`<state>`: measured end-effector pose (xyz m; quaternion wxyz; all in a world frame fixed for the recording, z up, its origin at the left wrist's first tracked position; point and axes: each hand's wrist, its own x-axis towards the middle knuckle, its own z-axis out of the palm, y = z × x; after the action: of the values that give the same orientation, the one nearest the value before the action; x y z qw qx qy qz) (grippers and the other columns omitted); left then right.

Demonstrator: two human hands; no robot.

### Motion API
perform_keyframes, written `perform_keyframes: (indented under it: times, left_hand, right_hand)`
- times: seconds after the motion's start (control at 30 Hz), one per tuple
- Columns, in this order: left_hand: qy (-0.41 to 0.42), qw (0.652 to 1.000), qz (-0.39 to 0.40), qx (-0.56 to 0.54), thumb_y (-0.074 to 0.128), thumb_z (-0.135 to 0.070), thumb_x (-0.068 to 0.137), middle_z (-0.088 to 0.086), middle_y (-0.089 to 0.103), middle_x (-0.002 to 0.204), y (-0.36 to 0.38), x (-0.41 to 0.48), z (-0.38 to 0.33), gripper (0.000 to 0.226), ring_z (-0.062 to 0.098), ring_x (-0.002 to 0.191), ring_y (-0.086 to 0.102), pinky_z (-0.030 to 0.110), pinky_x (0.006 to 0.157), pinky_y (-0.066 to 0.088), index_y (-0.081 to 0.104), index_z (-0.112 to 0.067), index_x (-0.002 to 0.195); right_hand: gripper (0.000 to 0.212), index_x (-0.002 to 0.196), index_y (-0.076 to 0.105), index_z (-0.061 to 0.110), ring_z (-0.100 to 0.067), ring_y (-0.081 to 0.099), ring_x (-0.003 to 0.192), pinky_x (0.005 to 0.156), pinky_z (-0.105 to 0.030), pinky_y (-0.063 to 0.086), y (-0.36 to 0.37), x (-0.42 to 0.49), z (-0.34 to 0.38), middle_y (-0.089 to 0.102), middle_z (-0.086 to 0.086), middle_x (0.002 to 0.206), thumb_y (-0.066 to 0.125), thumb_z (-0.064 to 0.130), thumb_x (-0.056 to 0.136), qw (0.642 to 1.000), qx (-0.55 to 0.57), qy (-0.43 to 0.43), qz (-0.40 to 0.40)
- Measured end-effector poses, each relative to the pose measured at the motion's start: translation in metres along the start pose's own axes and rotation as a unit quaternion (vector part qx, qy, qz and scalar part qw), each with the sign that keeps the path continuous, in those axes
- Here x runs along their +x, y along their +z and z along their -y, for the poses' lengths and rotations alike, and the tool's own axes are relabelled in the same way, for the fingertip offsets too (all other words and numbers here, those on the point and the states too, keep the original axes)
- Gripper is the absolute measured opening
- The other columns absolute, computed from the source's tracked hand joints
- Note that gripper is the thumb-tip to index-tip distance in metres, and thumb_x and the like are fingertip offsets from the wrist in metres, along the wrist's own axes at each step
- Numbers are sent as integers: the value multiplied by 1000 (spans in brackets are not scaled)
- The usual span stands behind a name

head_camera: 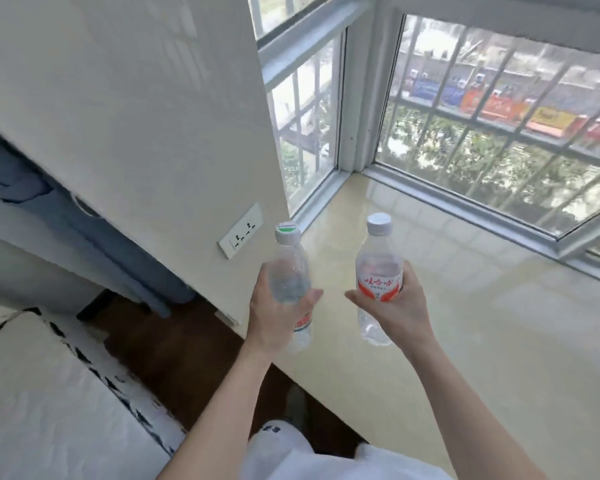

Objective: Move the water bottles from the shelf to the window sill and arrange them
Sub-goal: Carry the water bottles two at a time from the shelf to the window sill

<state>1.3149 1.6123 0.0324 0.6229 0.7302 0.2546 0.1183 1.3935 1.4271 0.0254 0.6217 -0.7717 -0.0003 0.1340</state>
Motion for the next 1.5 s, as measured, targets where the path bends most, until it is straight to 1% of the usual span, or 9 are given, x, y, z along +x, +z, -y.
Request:
perform_keyframes:
  times: [0.2, 0.4, 0.6, 0.73, 0.8, 1.0, 1.1, 1.23, 1.5]
  left_hand:
    - [-3, 993, 114, 3, 86, -44, 60, -11, 66, 113, 4, 67, 6, 61, 10, 109, 64, 41, 97, 51, 56, -37, 112]
    - [-21, 981, 194, 6, 87, -24, 69, -14, 65, 106, 34, 100, 16, 57, -7, 97, 63, 13, 79, 48, 54, -24, 117]
    - [-26, 971, 235, 29, 81, -6, 76, -23, 65, 85, 59, 125, 54, 49, -5, 79, 63, 13, 69, 50, 53, -8, 116]
    - [-51, 966, 248, 59, 87, -15, 69, -9, 64, 85, 75, 147, 95, 53, 16, 71, 61, 33, 62, 53, 55, -21, 110]
    - [-63, 961, 253, 88, 88, -33, 63, -11, 65, 95, 82, 159, 119, 55, 26, 83, 64, 48, 73, 57, 56, -34, 107]
    - [-43, 962, 239, 122, 91, -38, 59, -7, 68, 99, 111, 197, 176, 57, 22, 98, 67, 56, 84, 55, 58, -33, 105]
    - [-25, 967, 221, 125, 92, -35, 59, -14, 68, 94, 127, 208, 196, 54, 14, 96, 66, 45, 86, 57, 57, -37, 101]
    - [0, 967, 221, 131, 92, -24, 61, -20, 62, 87, 140, 214, 211, 53, -8, 80, 57, 11, 73, 48, 57, -30, 100]
    - [8, 957, 244, 159, 93, -28, 60, -22, 60, 96, 139, 220, 229, 65, -11, 87, 54, 7, 75, 44, 55, -25, 113]
  right_hand:
    - [53, 98, 59, 23, -13, 70, 82, 74, -29, 56, 15, 14, -6, 71, 5, 89, 95, 15, 60, 991, 42, 46, -121]
    - [57, 100, 53, 22, -12, 70, 81, 74, -31, 56, 12, 23, -30, 69, 14, 84, 94, 13, 61, 979, 49, 71, -184]
    - [56, 102, 57, 31, -16, 70, 91, 84, -44, 58, 11, 41, -72, 71, 9, 94, 93, 24, 59, 976, 43, 103, -189]
    - [55, 100, 59, 29, -17, 70, 92, 87, -48, 57, 13, 63, -113, 71, 8, 95, 95, 21, 61, 968, 47, 125, -214]
    - [56, 102, 57, 29, -17, 70, 94, 89, -49, 57, 15, 75, -136, 70, 7, 98, 95, 22, 60, 966, 44, 133, -217]
    - [67, 107, 57, 26, -16, 69, 104, 92, -49, 56, 24, 114, -199, 71, 5, 106, 91, 42, 51, 961, 47, 148, -231]
    - [69, 111, 56, 27, -16, 68, 103, 93, -47, 56, 29, 132, -218, 70, 8, 107, 91, 41, 54, 960, 42, 127, -247]
    - [69, 112, 55, 24, -17, 67, 102, 90, -43, 57, 35, 146, -235, 68, 7, 107, 92, 38, 55, 958, 46, 109, -263]
    - [67, 115, 54, 27, -7, 65, 96, 80, -18, 50, 49, 148, -254, 67, 14, 103, 95, 22, 62, 959, 29, 115, -256]
